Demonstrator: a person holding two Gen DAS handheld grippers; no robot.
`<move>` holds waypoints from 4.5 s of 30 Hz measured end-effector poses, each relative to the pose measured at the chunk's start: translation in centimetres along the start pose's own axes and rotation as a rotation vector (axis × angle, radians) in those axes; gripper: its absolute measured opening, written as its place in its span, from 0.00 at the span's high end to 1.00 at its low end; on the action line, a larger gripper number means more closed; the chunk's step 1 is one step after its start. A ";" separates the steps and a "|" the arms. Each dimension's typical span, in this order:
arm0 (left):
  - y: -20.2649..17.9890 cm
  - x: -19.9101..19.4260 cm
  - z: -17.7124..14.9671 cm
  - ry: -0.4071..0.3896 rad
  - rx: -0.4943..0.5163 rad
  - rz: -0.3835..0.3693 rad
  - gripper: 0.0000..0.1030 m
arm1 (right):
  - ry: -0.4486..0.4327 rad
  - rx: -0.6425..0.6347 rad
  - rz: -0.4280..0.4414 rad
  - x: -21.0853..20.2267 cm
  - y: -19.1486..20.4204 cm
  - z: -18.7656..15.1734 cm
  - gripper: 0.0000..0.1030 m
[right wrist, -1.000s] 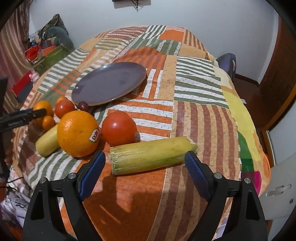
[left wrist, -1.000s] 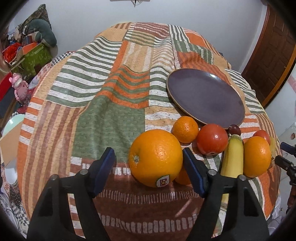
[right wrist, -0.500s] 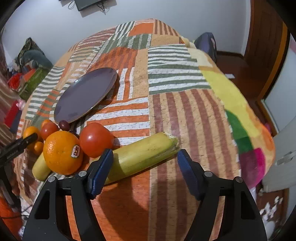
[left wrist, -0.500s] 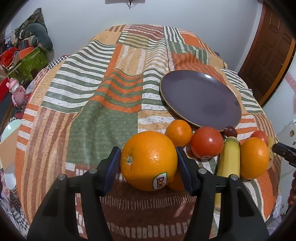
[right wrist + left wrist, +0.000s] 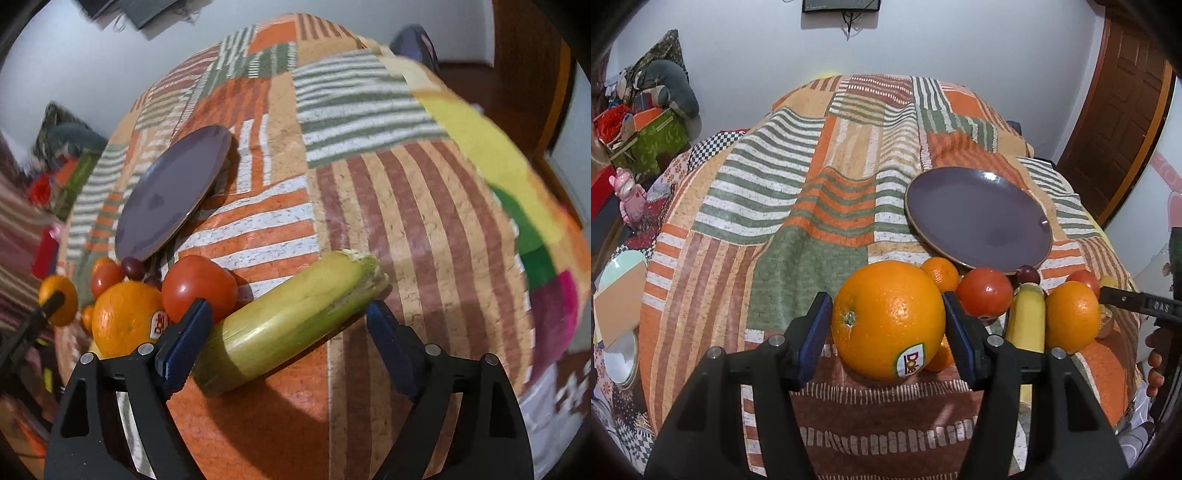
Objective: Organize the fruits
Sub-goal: 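Close the right tool on the sugarcane while the left tool grips the Dole orange, then lift and carry the sugarcane and orange over the purple plate with both tools, then lower the sugarcane and orange onto the plate and open both tools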
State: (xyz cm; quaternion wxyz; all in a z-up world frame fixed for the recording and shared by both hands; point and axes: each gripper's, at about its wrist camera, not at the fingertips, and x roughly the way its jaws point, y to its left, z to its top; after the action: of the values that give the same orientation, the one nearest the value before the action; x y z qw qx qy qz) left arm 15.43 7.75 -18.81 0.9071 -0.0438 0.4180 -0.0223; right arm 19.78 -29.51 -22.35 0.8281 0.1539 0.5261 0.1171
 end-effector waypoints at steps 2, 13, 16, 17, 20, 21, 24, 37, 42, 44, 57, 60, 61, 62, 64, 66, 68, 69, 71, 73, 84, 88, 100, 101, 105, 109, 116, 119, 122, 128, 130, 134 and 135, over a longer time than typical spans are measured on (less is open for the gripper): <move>-0.1 -0.3 0.1 -0.006 -0.001 -0.003 0.42 | -0.004 0.007 0.003 -0.1 -0.3 0.1 0.24; 0.0 -1.9 0.3 -0.030 -0.014 0.026 0.42 | -0.034 -0.180 -0.055 -0.4 1.0 2.2 0.56; 0.1 -2.5 0.3 -0.040 -0.016 0.034 0.42 | -0.035 -0.288 -0.106 -0.1 2.0 3.1 0.61; 0.1 -2.7 0.4 -0.044 -0.016 0.039 0.42 | -0.031 -0.301 -0.110 0.0 2.0 3.3 0.62; 0.0 -3.1 0.4 -0.053 -0.017 0.047 0.42 | -0.023 -0.323 -0.127 -0.1 2.2 3.5 0.63; -0.1 -3.2 0.4 -0.055 -0.017 0.048 0.42 | -0.028 -0.322 -0.128 -0.3 2.2 3.3 0.63; -0.1 -3.3 0.4 -0.055 -0.016 0.047 0.42 | -0.035 -0.297 -0.131 -1.0 2.0 2.5 0.63; -1.1 -4.5 -0.1 -0.071 -0.006 0.026 0.42 | -0.023 -0.307 -0.135 -0.8 1.5 1.1 0.44; -1.1 -5.1 -0.1 -0.080 -0.016 0.029 0.42 | -0.024 -0.275 -0.122 -0.2 0.7 1.9 0.53; -1.1 -5.4 -0.2 -0.084 -0.019 0.030 0.42 | -0.019 -0.286 -0.113 -0.3 0.9 1.8 0.54; -2.2 -5.0 0.1 -0.078 0.004 0.028 0.42 | 0.006 -0.355 -0.128 -1.7 0.4 0.2 0.65; -2.5 -4.7 0.3 -0.073 0.007 0.023 0.42 | 0.011 -0.361 -0.152 -0.5 0.6 0.6 0.64; -2.6 -4.7 0.3 -0.073 0.009 0.022 0.42 | 0.015 -0.363 -0.155 -0.1 0.6 0.6 0.64; -2.7 -4.7 0.4 -0.075 0.012 0.023 0.42 | 0.018 -0.367 -0.159 0.3 0.7 0.7 0.64; -2.8 -4.7 0.5 -0.077 0.014 0.026 0.42 | 0.011 -0.368 -0.166 0.7 0.7 0.7 0.65; -2.9 -4.6 0.6 -0.078 0.013 0.026 0.42 | 0.004 -0.362 -0.159 0.6 0.6 0.8 0.65; -2.9 -4.5 0.8 -0.078 0.014 0.027 0.42 | -0.004 -0.356 -0.155 0.3 0.5 0.9 0.65; -2.9 -4.4 0.9 -0.079 0.015 0.028 0.42 | -0.009 -0.360 -0.161 0.1 0.5 0.9 0.65; -2.9 -4.2 1.3 -0.080 0.018 0.026 0.42 | -0.033 -0.368 -0.169 -0.5 0.6 1.1 0.65; -3.0 -3.9 1.7 -0.082 0.021 0.023 0.42 | -0.059 -0.362 -0.157 -1.3 0.8 1.6 0.66; -4.7 -2.4 5.0 -0.111 0.057 -0.005 0.42 | -0.205 -0.446 -0.062 -3.9 5.8 5.3 0.66; -5.4 -1.6 6.3 -0.118 0.077 -0.013 0.42 | -0.234 -0.478 -0.017 -3.7 7.8 6.3 0.66; -6.8 2.2 9.7 -0.099 0.098 -0.033 0.42 | -0.229 -0.579 0.054 -0.9 12.7 8.5 0.66; -6.8 2.7 10.0 -0.096 0.099 -0.033 0.42 | -0.222 -0.585 0.055 -0.5 12.9 8.7 0.66; -6.8 4.8 10.8 -0.074 0.106 -0.029 0.42 | -0.179 -0.607 0.055 1.6 13.8 9.5 0.66; -6.5 7.3 11.5 -0.026 0.112 -0.027 0.42 | -0.137 -0.636 0.044 3.6 14.4 10.1 0.66; -5.9 11.7 12.3 0.066 0.120 -0.043 0.42 | -0.048 -0.673 0.018 7.1 14.8 11.3 0.66; -6.0 13.0 12.5 0.089 0.136 -0.047 0.42 | -0.012 -0.697 0.003 8.3 14.9 11.6 0.66; -6.1 13.9 12.6 0.111 0.159 -0.052 0.42 | 0.018 -0.708 0.007 9.1 15.0 11.9 0.66; -6.1 15.2 12.7 0.149 0.160 -0.064 0.42 | 0.046 -0.726 0.003 10.2 15.1 12.1 0.66; -6.1 15.3 12.7 0.146 0.159 -0.066 0.42 | 0.059 -0.721 0.007 10.5 15.0 12.0 0.66; -6.3 15.4 12.8 0.147 0.171 -0.061 0.42 | 0.082 -0.717 0.006 11.1 14.9 12.0 0.66; -6.3 15.5 12.8 0.147 0.170 -0.060 0.42 | 0.084 -0.716 0.006 11.1 14.9 12.0 0.66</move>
State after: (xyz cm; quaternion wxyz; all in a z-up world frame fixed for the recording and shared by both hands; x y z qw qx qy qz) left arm 35.14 1.04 -21.64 0.8734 0.0224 0.4784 -0.0881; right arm 34.88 -13.36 -21.17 0.8067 -0.1494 0.4850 0.3030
